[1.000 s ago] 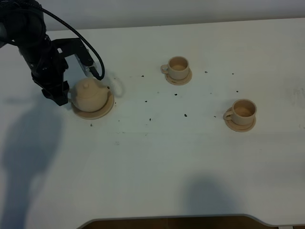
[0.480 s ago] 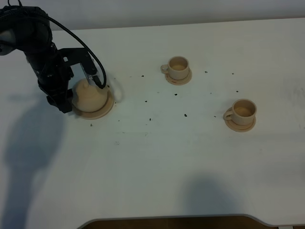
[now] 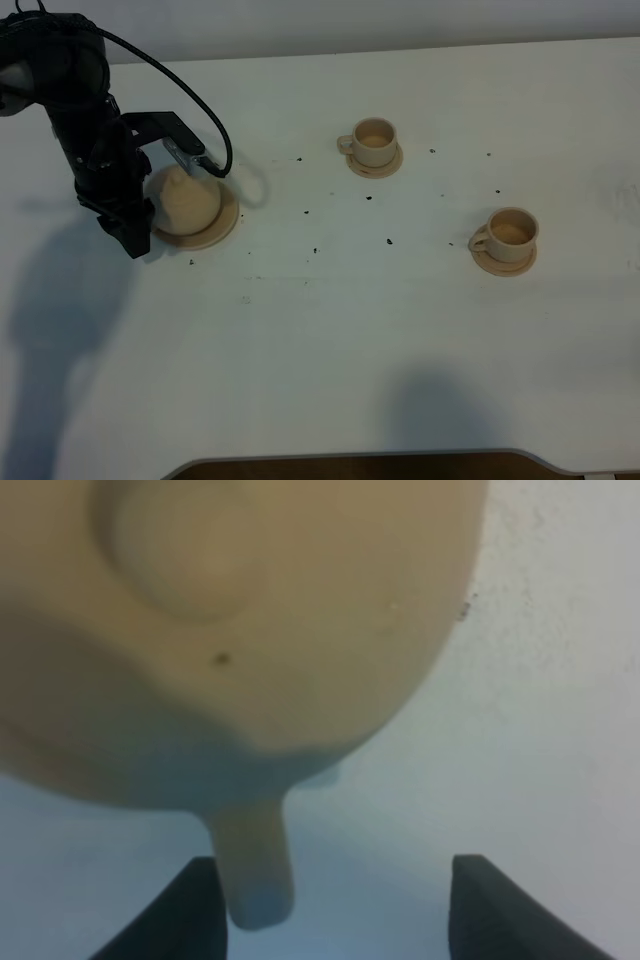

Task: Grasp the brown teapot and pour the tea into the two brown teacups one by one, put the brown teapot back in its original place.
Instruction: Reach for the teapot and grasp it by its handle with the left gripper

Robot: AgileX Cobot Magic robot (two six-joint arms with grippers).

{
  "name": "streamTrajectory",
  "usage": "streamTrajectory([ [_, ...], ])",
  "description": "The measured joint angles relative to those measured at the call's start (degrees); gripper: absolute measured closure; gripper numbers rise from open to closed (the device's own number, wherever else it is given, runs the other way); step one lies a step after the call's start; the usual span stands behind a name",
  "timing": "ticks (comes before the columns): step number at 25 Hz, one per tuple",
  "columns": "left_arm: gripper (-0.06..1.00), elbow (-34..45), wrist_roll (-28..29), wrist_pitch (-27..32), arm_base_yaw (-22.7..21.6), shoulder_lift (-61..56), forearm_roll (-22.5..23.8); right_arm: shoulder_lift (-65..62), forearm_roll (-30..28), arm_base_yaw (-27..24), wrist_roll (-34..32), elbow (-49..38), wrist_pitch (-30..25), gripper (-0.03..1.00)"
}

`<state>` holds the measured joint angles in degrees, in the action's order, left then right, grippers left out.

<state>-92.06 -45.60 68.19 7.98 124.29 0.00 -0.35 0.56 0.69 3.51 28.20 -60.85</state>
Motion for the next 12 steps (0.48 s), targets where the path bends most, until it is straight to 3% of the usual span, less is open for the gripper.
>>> streamTrajectory([
  [6,0.45,0.00,8.15,0.00,0.00,0.00,0.31,0.00,0.00,0.00,0.00,0.00,0.00,0.58],
  [12,0.45,0.00,8.17,-2.34,0.58,0.00,3.41,0.00,0.00,0.00,0.00,0.00,0.00,0.58],
])
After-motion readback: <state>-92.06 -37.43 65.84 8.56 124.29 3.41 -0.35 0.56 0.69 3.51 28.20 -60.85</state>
